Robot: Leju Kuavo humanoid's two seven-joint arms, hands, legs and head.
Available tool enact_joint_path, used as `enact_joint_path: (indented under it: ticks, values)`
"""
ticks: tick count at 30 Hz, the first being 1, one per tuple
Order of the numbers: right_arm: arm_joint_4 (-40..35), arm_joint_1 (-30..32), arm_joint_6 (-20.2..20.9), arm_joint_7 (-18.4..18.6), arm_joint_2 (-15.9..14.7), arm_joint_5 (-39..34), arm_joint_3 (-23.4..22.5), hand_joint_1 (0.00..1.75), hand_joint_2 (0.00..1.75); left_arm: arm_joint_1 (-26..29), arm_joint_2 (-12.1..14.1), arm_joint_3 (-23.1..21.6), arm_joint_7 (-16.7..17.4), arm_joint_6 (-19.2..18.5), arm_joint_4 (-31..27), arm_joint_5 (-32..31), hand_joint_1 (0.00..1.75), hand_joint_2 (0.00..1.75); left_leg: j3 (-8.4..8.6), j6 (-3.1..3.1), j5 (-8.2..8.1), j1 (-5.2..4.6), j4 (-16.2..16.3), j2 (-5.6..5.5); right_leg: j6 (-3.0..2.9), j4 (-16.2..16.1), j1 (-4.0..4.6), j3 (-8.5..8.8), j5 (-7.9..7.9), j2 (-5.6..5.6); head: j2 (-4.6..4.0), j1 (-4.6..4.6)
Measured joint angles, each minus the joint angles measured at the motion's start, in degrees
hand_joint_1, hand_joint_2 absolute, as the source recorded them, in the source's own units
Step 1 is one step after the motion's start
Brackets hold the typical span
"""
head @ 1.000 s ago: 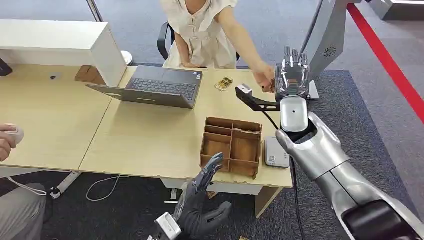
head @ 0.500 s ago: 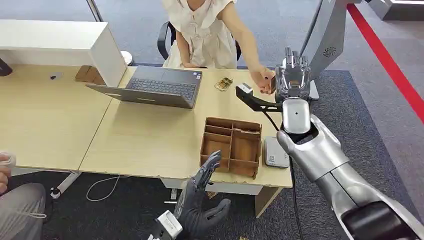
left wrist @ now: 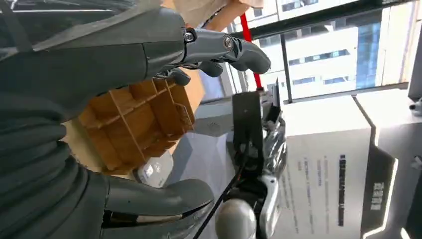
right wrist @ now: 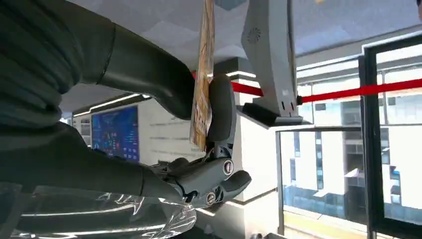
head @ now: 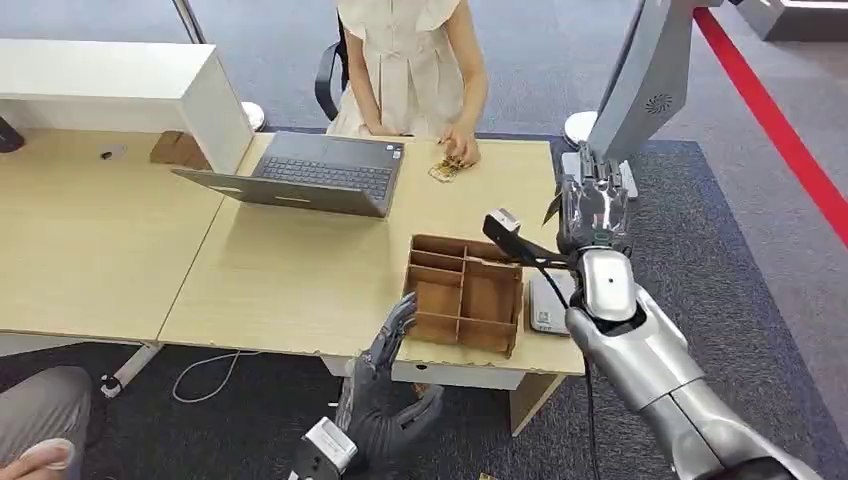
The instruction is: Pass the card to the sensor for recognition and then transmit it.
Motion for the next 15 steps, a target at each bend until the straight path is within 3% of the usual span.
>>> enact_joint_path:
  ticks: [8, 15]
  values:
    - [2.38, 6.73, -2.38, -2.38, -0.26, -1.03, -1.18, 1.75, 1.75, 0.74, 0.99, 0.20, 1.92, 1.57, -1.62, -0.70, 0.00, 1.75, -0.03, 0.00, 0.00, 0.01, 0.00, -0.01, 0.00, 0.01, 0.00, 0.00, 0.00, 0.00, 0.00, 0.00]
    - [5.75, 8.56, -4.44, -3.48, 0.52, -2.64, -1.31, 1.75, 1.75, 1.26, 1.49, 0.48, 2.80, 2.86, -2.62, -1.14, 0.00, 1.75, -0.03, 0.00, 0.00, 0.00, 0.00, -0.01, 0.00, 0.01, 0.00, 0.00, 0.00, 0.00, 0.00, 0.00]
